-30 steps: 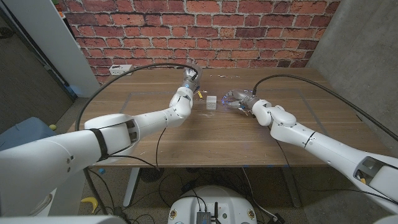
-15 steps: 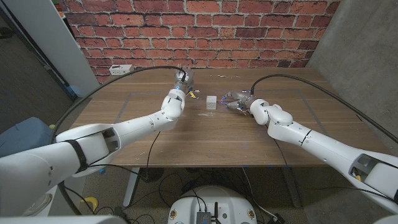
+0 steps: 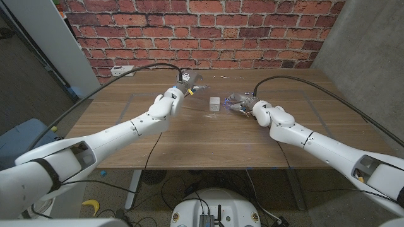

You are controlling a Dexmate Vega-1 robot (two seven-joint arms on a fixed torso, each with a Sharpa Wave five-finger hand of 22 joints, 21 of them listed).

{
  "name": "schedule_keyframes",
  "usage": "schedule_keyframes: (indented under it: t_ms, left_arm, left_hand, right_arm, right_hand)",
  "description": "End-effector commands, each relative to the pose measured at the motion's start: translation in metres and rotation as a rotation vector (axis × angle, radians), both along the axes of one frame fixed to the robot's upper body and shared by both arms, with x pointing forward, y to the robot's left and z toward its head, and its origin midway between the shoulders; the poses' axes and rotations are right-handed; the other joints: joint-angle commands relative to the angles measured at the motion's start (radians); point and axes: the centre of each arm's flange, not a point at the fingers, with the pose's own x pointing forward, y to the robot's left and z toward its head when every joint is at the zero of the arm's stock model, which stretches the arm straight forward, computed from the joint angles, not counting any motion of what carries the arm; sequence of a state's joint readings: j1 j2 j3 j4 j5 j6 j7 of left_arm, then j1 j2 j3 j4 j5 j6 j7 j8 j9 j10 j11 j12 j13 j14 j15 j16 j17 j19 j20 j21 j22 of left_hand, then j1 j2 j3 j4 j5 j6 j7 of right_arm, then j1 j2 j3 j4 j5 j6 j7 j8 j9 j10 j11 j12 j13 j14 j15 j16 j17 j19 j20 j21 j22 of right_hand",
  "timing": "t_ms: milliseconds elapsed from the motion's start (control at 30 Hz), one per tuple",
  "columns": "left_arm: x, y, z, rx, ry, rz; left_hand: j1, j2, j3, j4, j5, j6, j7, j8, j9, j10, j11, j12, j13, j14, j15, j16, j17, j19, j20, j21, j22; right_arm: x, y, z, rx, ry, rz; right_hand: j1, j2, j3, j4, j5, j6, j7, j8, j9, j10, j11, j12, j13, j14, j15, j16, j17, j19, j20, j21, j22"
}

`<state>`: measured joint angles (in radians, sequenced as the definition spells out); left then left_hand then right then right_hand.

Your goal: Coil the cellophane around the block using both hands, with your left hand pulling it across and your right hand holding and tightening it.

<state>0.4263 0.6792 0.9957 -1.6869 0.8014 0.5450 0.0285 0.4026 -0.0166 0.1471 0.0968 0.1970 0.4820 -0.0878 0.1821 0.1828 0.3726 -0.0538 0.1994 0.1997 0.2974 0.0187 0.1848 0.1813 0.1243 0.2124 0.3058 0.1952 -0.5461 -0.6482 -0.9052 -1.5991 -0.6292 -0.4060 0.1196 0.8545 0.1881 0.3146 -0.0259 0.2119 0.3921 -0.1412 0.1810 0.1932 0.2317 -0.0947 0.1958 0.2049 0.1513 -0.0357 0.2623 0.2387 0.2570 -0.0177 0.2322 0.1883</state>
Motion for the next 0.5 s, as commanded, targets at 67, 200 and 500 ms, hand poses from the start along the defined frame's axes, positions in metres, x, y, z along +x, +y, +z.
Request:
schedule_keyframes:
  t_ms: [67,200,500]
  left_arm:
    - [-0.033,0.006,-0.003,0.088,0.028,0.031]
    - [-0.041,0.008,-0.005,0.144,0.035,0.097]
    - [-0.047,0.012,-0.012,0.245,0.170,0.209]
  left_hand:
    - [0.037,-0.046,-0.010,-0.030,0.021,-0.053,-0.023,-0.004,0.002,-0.030,-0.002,-0.004,0.000,-0.018,0.005,0.000,0.000,0.012,0.001,-0.008,-0.001]
    - [0.082,-0.060,-0.006,-0.061,0.034,-0.074,-0.022,-0.001,0.001,-0.046,-0.007,-0.005,-0.002,-0.036,0.010,-0.004,-0.002,0.018,0.001,-0.012,-0.002]
    - [0.189,-0.108,-0.012,-0.135,0.070,-0.161,-0.028,-0.006,0.000,-0.134,-0.007,-0.013,-0.005,-0.121,0.038,-0.012,-0.004,-0.012,0.003,-0.047,-0.005]
  right_arm:
    - [-0.003,0.005,-0.001,-0.008,0.001,-0.009]
    - [-0.004,0.007,-0.001,-0.012,0.006,-0.009]
    - [-0.007,0.009,-0.001,-0.012,0.009,-0.013]
  right_hand:
    - [-0.010,-0.001,-0.002,0.004,-0.003,-0.007,-0.001,0.003,0.002,-0.007,0.000,0.001,0.002,-0.005,-0.117,0.001,0.003,-0.004,-0.005,-0.004,0.002]
    - [-0.012,0.000,-0.001,0.004,-0.003,-0.010,-0.001,0.003,0.002,-0.009,-0.001,0.002,0.002,-0.005,-0.118,0.002,0.003,-0.005,-0.006,-0.005,0.003]
    - [-0.024,0.001,-0.002,0.011,-0.004,-0.022,-0.005,0.002,0.002,-0.016,-0.004,0.001,0.002,-0.009,-0.121,0.003,0.007,-0.012,-0.013,-0.006,0.003]
